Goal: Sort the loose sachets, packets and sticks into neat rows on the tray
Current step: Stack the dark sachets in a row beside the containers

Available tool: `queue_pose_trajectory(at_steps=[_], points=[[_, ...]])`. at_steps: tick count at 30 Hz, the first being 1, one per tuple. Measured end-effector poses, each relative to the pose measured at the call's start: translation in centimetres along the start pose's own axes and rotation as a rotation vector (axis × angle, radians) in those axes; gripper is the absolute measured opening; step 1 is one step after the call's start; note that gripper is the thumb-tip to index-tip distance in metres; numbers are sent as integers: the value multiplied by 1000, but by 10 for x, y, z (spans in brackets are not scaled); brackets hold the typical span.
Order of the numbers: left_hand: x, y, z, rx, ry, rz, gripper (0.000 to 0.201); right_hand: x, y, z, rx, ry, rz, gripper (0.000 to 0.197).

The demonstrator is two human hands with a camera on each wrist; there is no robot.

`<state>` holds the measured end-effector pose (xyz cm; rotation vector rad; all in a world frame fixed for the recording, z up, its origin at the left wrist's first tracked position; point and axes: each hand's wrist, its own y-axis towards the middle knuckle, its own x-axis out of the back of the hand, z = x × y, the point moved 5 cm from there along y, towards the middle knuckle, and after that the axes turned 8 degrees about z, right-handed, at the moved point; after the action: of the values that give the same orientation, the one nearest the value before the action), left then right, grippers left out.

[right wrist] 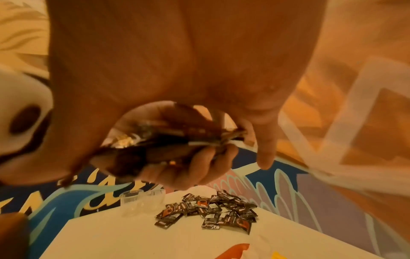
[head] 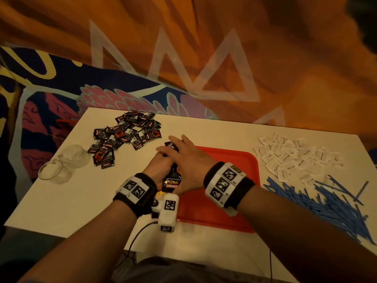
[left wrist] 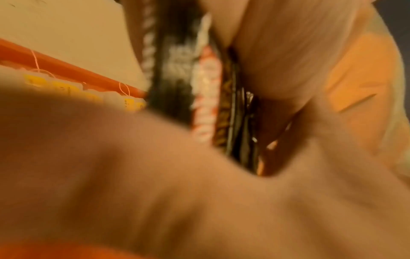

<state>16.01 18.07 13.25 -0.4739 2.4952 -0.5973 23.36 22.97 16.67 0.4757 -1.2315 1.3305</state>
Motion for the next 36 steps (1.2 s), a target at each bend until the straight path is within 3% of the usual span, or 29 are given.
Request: queue_pose_trajectory(at_steps=[4, 11, 14, 20, 23, 26, 28, 31, 34, 36], points=[[-9, -3, 7, 89, -160, 88, 28, -3, 6, -3, 37, -30, -43, 101], [-12, -11, 1, 42, -232, 114, 11, 2, 0, -3, 73, 1, -121, 87], [-6, -13, 0, -19, -285, 172, 50, 4, -4, -4, 95, 0, -163, 84], [1, -14, 8, -25, -349, 215, 72, -2, -3, -7, 123, 16, -193, 95], [-2, -16, 8, 25, -286, 208, 55, -1, -4, -4, 103, -17, -194, 113], [-3, -15, 5, 36, -197, 126, 26, 1, -5, -2, 78, 123, -148, 115], [1, -14, 1, 22, -135, 96, 20, 3, -3, -6, 37, 356, -200, 106], [10, -16, -7, 28, -146, 117, 21, 11, -5, -22, -151, 665, -420, 82], [18, -17, -12, 15, -132, 150, 44, 7, -1, -25, -268, 802, -408, 52], [23, -19, -16, 20, -149, 173, 40, 4, 5, -22, -293, 836, -413, 43]])
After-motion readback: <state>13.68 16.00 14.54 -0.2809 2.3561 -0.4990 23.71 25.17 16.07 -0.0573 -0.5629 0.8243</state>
